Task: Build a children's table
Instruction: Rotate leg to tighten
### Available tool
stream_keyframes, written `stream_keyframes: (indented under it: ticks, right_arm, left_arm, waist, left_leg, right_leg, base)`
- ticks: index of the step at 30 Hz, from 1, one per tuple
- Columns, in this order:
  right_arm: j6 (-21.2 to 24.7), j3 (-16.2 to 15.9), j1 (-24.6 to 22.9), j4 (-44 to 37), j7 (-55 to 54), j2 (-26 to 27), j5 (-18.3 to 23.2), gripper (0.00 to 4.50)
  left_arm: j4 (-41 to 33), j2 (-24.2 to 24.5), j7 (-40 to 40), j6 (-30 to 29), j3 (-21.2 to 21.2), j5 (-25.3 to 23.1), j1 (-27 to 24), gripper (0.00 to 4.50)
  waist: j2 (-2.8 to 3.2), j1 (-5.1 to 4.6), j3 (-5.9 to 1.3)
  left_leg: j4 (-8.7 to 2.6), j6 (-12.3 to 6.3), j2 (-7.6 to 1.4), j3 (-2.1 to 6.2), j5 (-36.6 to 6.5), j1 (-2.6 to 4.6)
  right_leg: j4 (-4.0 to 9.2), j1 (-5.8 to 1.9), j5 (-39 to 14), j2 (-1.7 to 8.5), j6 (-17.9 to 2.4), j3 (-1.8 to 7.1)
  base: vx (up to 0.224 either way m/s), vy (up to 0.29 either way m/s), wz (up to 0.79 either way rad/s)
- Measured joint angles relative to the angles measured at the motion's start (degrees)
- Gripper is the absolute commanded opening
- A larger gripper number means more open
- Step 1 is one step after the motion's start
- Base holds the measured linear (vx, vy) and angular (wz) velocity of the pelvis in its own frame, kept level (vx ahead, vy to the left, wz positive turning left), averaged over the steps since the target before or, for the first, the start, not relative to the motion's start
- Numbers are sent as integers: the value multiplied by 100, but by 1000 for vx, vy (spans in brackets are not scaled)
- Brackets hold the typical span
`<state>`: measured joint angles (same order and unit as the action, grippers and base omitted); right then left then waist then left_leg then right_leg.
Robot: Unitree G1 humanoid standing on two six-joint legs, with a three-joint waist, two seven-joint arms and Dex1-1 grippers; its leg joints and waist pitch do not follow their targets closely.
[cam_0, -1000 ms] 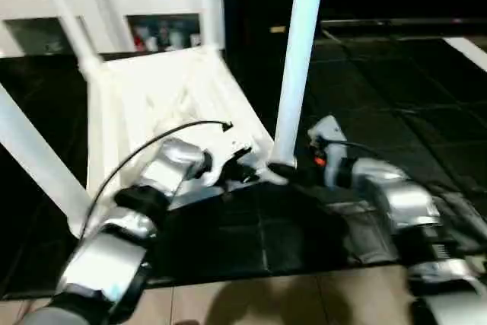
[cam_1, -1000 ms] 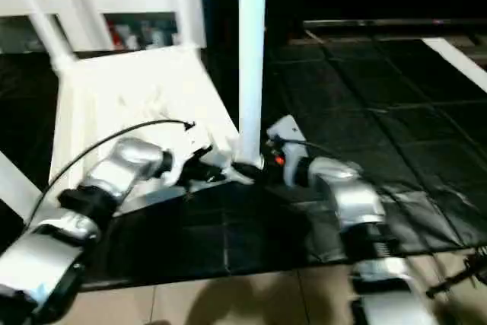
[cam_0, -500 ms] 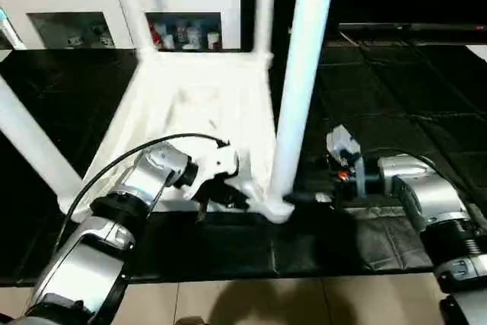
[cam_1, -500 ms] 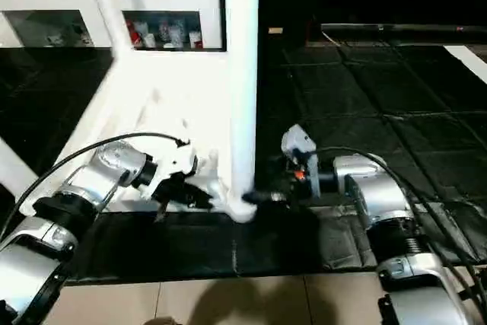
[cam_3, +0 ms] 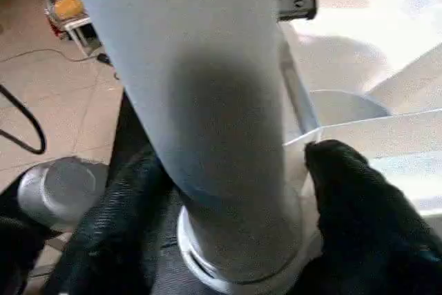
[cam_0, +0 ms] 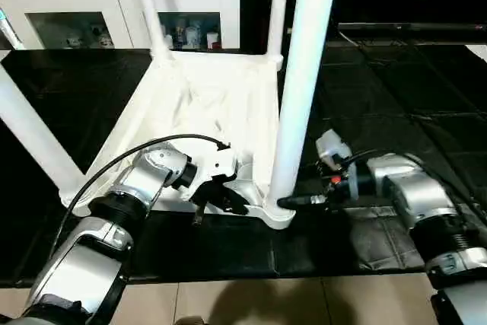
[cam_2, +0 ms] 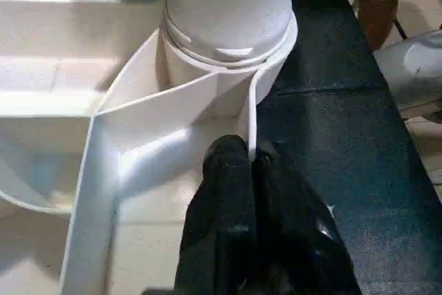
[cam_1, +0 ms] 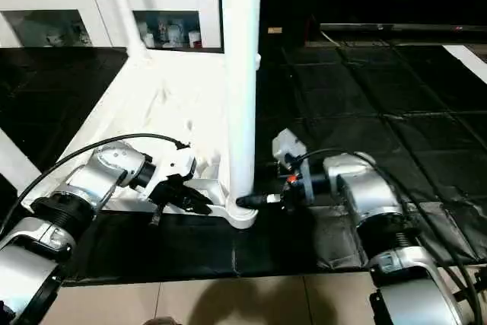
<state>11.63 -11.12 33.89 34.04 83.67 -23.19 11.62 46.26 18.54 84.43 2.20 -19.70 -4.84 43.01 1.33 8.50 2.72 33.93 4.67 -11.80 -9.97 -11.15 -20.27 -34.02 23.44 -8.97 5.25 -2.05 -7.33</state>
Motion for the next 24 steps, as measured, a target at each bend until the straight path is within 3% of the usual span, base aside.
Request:
stream_keyframes:
  ticks: [9,17,20,24]
  right_arm:
    - [-85,-21,21,57,118,36,-2,213]
    - [-62,2,-44,-20,73,46,-2,204]
    - [87,158,-295,-293,-191,73,11,204]
    - [284,407,-460,-474,-950,218,-13,200]
  left_arm:
    - [-14,5,7,0,-21,11,0,0]
    - [-15,-36,-58,-124,-16,11,1,0]
    - [25,-165,-264,-383,58,11,7,0]
    - [136,-305,-742,-723,194,9,60,0]
  waist:
    - [0,-9,0]
    - [0,3,0]
    - [0,27,0]
    - [2,-60,-1]
  left_leg:
    - [0,0,0,0,0,2]
    - [1,0,0,0,0,3]
    - [4,0,0,-1,1,9]
    - [7,1,0,-9,2,15]
  right_leg:
    - [-2,0,0,0,0,0]
    - [-3,-1,0,0,0,0]
    - [-3,-8,0,0,0,4]
    - [-9,-17,-15,-1,29,12]
  base:
    - [0,0,0]
    - [0,0,0]
    - [0,0,0]
    - [0,0,0]
